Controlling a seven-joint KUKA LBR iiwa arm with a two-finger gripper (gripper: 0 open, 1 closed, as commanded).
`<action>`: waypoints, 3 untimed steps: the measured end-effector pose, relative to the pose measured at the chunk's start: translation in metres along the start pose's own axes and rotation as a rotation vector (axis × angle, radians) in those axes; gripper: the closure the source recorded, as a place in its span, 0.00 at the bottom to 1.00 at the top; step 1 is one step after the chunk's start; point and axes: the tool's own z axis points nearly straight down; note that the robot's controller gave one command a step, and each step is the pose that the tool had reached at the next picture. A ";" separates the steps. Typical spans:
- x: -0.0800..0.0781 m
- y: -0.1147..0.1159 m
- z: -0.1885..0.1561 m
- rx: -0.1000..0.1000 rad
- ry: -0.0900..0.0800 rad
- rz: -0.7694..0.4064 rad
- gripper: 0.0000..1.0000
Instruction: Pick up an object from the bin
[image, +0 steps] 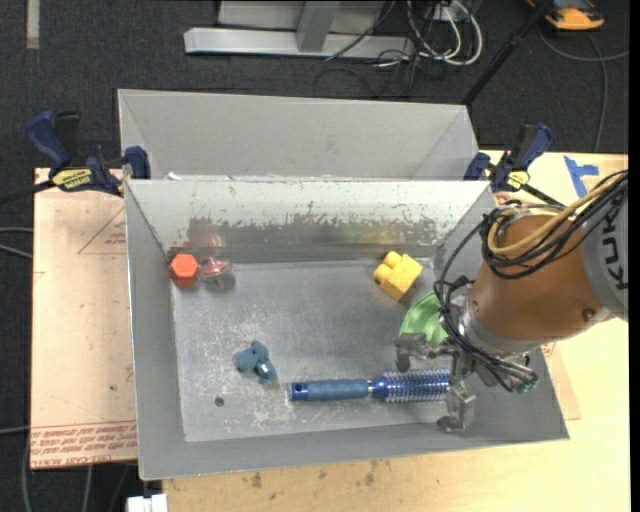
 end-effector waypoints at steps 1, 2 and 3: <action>-0.045 -0.018 0.051 -0.001 0.000 -0.045 0.00; -0.044 -0.018 0.049 -0.001 -0.001 -0.043 1.00; -0.050 -0.012 -0.067 0.005 -0.007 -0.071 1.00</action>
Offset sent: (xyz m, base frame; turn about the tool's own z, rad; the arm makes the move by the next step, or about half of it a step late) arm 0.0472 0.0029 -0.0482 -0.0479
